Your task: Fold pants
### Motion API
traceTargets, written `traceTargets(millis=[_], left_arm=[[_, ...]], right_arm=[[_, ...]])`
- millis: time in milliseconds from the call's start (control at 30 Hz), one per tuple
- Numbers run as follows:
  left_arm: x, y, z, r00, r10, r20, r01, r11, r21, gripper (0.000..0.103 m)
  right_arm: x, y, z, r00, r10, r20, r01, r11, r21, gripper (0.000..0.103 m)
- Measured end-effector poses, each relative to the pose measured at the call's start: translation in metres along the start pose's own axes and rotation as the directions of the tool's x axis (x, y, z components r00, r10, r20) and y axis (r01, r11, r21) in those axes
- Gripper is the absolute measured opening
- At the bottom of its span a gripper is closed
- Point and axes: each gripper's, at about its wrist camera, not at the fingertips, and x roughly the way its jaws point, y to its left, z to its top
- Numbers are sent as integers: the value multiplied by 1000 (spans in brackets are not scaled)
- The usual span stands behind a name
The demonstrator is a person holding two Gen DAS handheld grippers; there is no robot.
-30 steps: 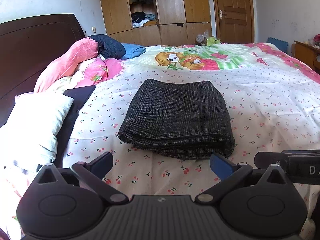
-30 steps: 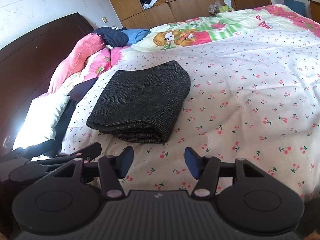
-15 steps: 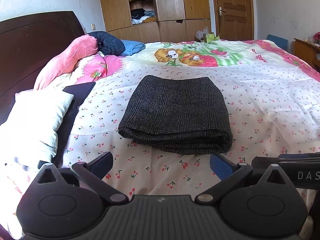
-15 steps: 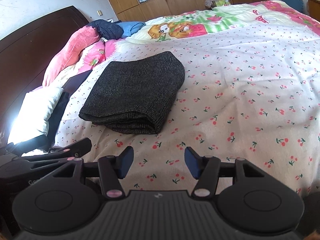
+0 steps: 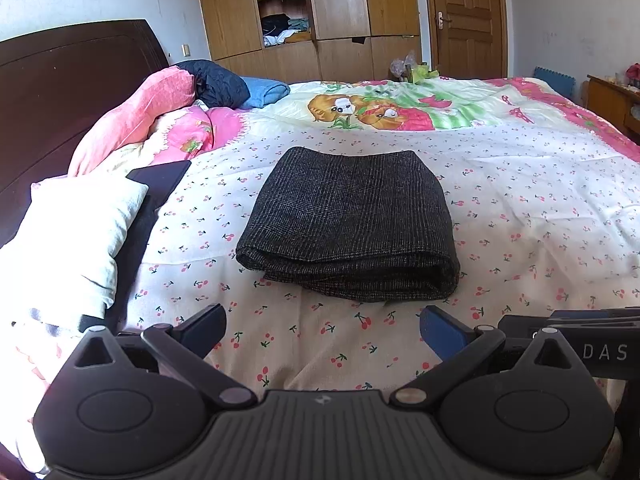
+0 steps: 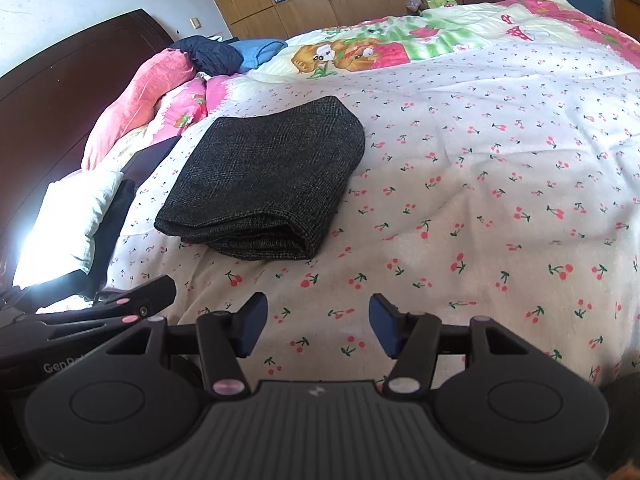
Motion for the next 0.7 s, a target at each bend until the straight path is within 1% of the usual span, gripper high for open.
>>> traceTargets(millis=[700], left_arm=[[-1, -1, 0, 1000, 8, -5, -8, 1000, 0, 103]], right_arm=[[0, 1, -1, 1000, -7, -4, 7, 1000, 2, 58]])
